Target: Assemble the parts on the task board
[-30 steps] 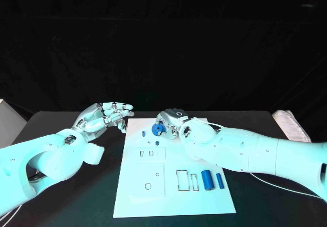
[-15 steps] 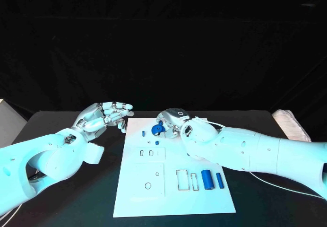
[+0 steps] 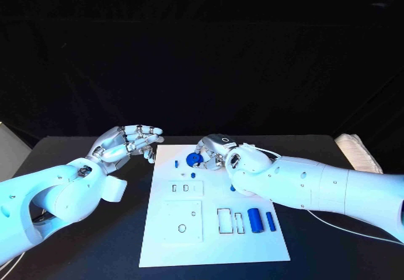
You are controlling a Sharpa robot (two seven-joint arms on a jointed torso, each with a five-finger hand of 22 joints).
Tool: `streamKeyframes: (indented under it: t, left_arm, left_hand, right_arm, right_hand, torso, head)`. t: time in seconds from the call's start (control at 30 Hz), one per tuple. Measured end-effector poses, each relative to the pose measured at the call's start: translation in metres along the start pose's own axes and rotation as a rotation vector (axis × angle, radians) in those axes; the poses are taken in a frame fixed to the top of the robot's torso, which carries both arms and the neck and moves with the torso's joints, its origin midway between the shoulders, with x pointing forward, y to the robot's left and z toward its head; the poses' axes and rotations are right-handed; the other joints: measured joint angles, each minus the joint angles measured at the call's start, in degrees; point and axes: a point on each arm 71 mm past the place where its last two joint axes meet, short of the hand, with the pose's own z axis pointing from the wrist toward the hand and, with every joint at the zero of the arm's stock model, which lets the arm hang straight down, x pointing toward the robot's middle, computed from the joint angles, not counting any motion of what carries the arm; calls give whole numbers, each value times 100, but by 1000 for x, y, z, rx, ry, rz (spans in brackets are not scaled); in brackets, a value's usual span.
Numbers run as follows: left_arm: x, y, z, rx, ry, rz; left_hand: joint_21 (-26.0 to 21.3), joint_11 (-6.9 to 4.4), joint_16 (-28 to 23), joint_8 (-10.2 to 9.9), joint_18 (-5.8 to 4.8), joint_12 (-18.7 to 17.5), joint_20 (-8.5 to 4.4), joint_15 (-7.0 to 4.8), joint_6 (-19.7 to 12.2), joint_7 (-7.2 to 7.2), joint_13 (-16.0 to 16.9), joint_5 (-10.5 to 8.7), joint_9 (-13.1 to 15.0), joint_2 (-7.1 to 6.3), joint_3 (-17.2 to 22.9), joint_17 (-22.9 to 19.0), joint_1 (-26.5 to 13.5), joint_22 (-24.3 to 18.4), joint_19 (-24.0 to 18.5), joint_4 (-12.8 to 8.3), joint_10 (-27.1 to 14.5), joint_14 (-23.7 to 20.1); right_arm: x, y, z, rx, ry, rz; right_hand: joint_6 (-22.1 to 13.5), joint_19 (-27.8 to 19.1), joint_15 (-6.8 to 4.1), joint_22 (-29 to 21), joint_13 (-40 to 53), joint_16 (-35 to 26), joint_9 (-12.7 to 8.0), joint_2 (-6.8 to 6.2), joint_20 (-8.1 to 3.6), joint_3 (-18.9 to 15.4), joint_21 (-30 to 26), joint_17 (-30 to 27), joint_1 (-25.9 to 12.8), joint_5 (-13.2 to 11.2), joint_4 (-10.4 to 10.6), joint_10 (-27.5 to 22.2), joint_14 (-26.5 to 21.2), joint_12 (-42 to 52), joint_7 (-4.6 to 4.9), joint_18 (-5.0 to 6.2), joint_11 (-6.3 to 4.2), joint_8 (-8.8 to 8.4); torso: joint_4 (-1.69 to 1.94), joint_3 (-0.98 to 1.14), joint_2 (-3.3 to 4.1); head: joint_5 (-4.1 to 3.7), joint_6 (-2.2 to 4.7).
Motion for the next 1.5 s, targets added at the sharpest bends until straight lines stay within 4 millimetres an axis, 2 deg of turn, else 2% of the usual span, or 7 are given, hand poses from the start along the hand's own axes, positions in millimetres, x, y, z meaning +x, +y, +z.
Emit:
streamKeyframes:
  t: [0.33,0.47,0.6,0.83,1.03,1.3,1.5]
  left_arm:
    - [-2,0,-1,-1,-5,3]
    - [-5,1,0,-2,-11,5]
    - [-7,2,0,-5,-16,7]
    - [-7,6,3,-8,-18,5]
    - [-6,10,4,-14,-14,1]
    - [-5,14,4,-19,-8,-5]
    - [-5,15,4,-21,-6,-8]
  left_hand:
    - [0,0,0,0,0,0,0,0,-21,-21,0,0,5,0,0,0,0,-1,0,0,0,0]
    - [0,0,0,0,0,0,0,0,-21,-21,-1,0,5,0,0,0,0,-1,0,0,0,0]
    - [0,0,0,0,0,0,0,0,-21,-21,-1,0,5,0,0,0,0,-1,1,0,0,0]
    - [0,0,0,0,0,0,0,20,-21,-21,7,0,4,0,0,0,0,-2,1,0,1,-20]
    - [0,0,0,15,0,29,0,10,-21,-21,17,0,19,0,-17,0,0,4,1,17,1,-30]
    - [0,0,0,28,0,51,1,0,-21,-21,24,0,33,0,-17,0,0,4,1,17,1,-40]
    - [0,0,0,27,0,51,1,0,-21,-21,24,0,33,0,-16,0,0,4,1,16,1,-40]
  right_arm:
    - [-6,-15,-16,5,-23,50]
    - [-17,-27,-26,0,-66,99]
    - [-36,-46,-36,7,-113,172]
    - [-56,-85,-55,42,-136,319]
    - [-62,-119,-68,84,-108,402]
    - [-62,-156,-80,136,-71,438]
    - [-50,-177,-91,174,-37,441]
  right_hand:
    - [0,0,0,-1,-1,0,-49,60,0,191,0,0,47,305,-65,14,0,21,0,0,-15,0]
    - [0,0,0,-1,-1,0,-65,88,0,281,0,-1,80,355,-71,14,0,21,0,0,-14,0]
    - [0,0,0,-1,-1,0,-100,31,0,455,-24,-1,210,409,-155,14,0,21,0,0,-15,0]
    - [-43,0,0,3,-2,0,-167,-108,0,774,-23,-1,471,335,-395,13,0,21,43,-1,-13,-64]
    - [-68,0,0,3,-2,0,-203,-193,-1,938,-23,-1,600,185,-559,-8,0,20,67,0,8,-82]
    - [-68,0,0,2,-2,0,-227,-278,-1,1054,-23,-1,685,153,-675,-29,0,-6,67,-1,28,-91]
    - [-92,0,0,2,-2,0,-245,-296,-1,1068,-22,-2,704,153,-689,-29,0,-34,91,-1,28,-116]
  torso:
    - [1,9,-5]
    - [-10,13,-21]
    - [-32,23,-45]
    - [-84,54,-94]
    - [-114,91,-127]
    - [-127,130,-154]
    - [-127,152,-152]
  head:
    - [-12,-3]
    - [-29,38]
    - [-35,68]
    - [-40,73]
    - [-35,51]
    - [-71,45]
    - [-97,25]
